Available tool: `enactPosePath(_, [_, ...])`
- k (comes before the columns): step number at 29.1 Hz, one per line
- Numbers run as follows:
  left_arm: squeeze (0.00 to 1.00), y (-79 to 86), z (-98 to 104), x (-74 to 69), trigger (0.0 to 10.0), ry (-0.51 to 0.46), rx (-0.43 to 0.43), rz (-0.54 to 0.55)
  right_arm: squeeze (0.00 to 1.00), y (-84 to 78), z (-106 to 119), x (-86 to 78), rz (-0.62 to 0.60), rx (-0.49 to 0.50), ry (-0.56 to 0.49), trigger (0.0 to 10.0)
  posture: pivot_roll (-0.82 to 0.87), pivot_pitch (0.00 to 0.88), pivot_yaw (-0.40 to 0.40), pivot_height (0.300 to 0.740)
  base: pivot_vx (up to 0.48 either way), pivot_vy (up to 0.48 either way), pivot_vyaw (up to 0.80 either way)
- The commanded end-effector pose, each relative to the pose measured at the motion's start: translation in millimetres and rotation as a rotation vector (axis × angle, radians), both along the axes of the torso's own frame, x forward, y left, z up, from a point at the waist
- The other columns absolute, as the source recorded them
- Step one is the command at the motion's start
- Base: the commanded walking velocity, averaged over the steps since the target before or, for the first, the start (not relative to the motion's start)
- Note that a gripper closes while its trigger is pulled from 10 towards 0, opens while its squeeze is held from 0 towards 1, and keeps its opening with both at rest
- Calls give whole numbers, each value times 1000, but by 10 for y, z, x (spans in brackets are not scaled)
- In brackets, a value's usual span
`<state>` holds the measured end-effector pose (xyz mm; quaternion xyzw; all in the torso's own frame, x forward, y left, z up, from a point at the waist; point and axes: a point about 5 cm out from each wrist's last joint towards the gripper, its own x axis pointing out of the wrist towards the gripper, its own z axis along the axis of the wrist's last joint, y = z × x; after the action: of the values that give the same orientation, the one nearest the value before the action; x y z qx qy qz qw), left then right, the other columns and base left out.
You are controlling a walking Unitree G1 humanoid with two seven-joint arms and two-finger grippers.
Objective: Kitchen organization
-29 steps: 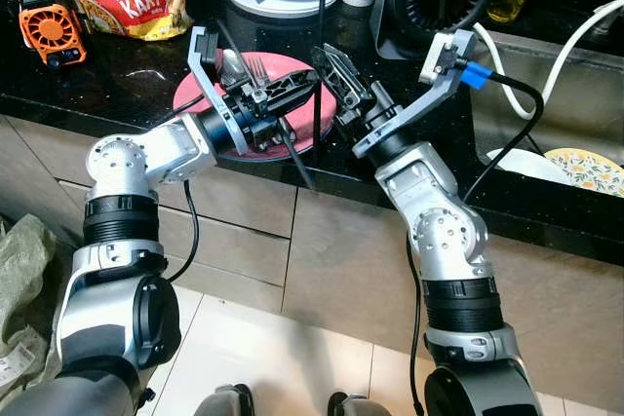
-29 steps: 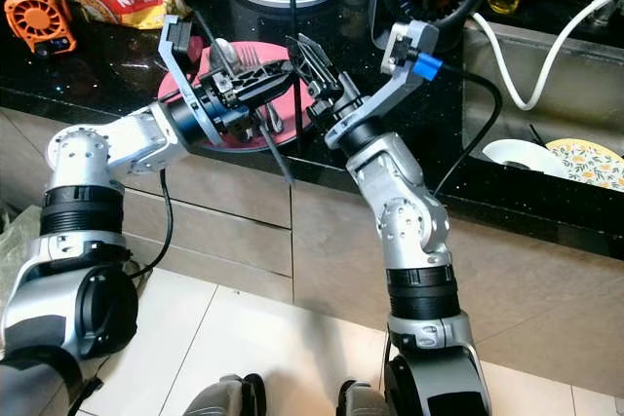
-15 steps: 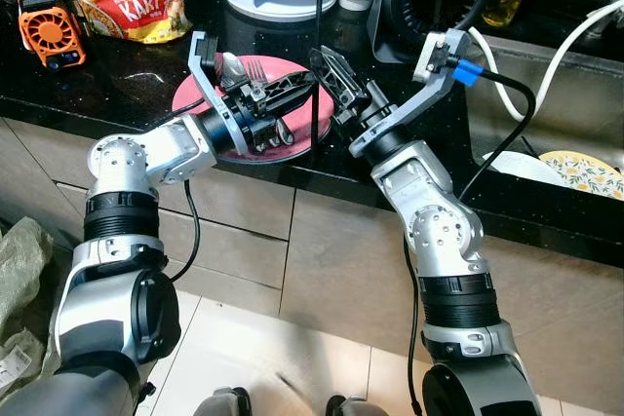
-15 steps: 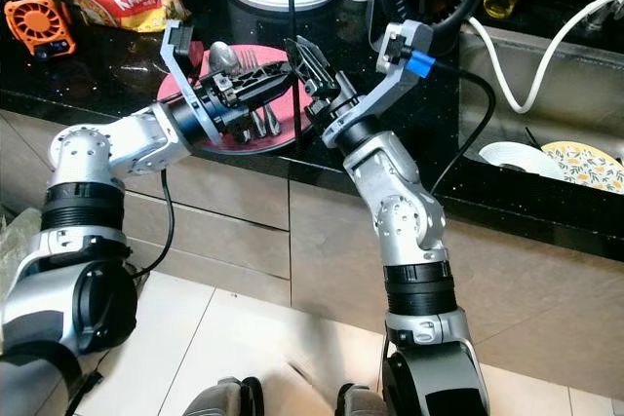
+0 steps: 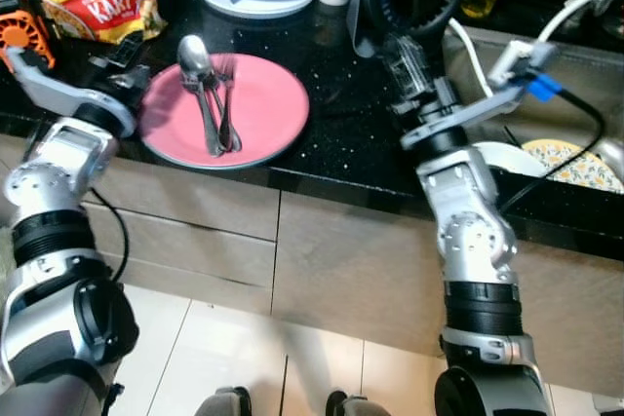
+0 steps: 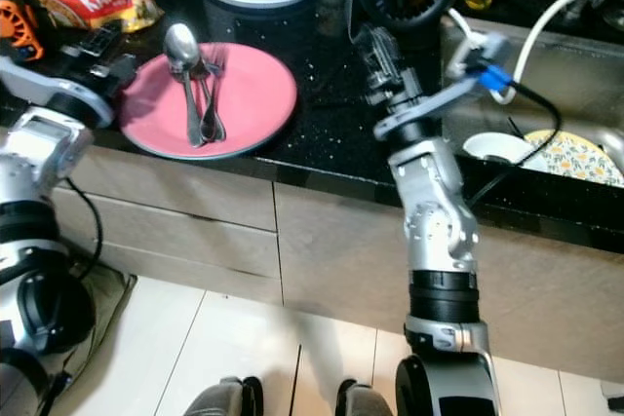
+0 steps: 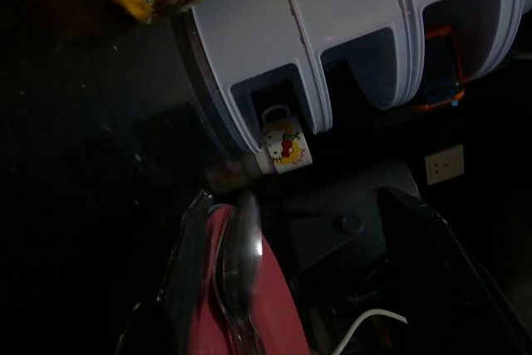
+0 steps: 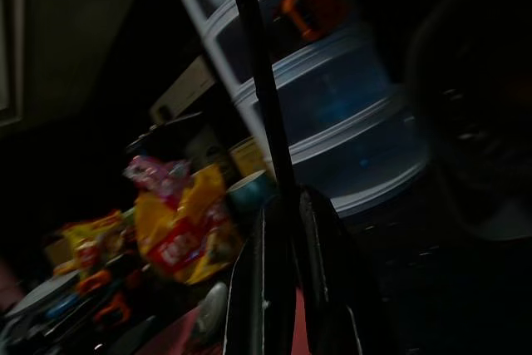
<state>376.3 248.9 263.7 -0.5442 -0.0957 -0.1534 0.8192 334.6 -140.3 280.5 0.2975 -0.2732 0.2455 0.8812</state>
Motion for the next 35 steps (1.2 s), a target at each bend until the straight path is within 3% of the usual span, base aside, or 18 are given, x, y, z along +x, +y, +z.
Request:
enactPosePath(1, [0, 53, -4, -27, 10000, -2, 31, 29, 0, -76, 3, 12, -36, 9, -4, 0, 72, 148, -18, 740, 0, 0, 0])
enactPosePath(14, [0, -36, 259, -111, 10000, -181, 109, 6, 0, -164, 17, 42, -94, 23, -9, 0, 75, 139, -17, 740, 0, 0, 0])
enactPosePath(18, [0, -125, 393, -203, 10000, -275, 191, -51, 0, -324, 54, 88, -221, 5, 2, 0, 78, 137, -17, 740, 0, 0, 0])
enactPosePath(19, [0, -180, 467, -278, 10000, -335, 249, -95, 0, -454, 89, 125, -322, -27, 10, 0, 80, 138, -18, 740, 0, 0, 0])
enactPosePath(22, [0, -208, 493, -317, 10000, -363, 275, -120, 0, -523, 100, 147, -385, -50, 22, 0, 81, 138, -19, 740, 0, 0, 0])
enactPosePath(25, [0, -342, 561, -488, 10000, -457, 369, -217, 0, -735, 152, 201, -547, -112, 48, 0, 88, 145, -21, 740, 0, 0, 0])
enactPosePath(28, [0, -380, 567, -532, 10000, -477, 394, -241, 0, -780, 167, 208, -577, -121, 50, 0, 88, 145, -21, 740, 0, 0, 0])
enactPosePath(31, [0, -556, 528, -678, 10000, -529, 517, -314, 0, -899, 181, 254, -693, -205, 75, 0, 94, 153, -22, 740, 0, 0, 0])
enactPosePath(33, [0, -673, 465, -749, 10000, -535, 603, -342, 0, -928, 160, 319, -814, -376, 90, 0, 100, 164, -22, 740, 0, 0, 0])
enactPosePath(35, [0, -691, 448, -758, 10000, -531, 619, -343, 0, -928, 148, 336, -845, -427, 93, 0, 101, 165, -23, 740, 0, 0, 0])
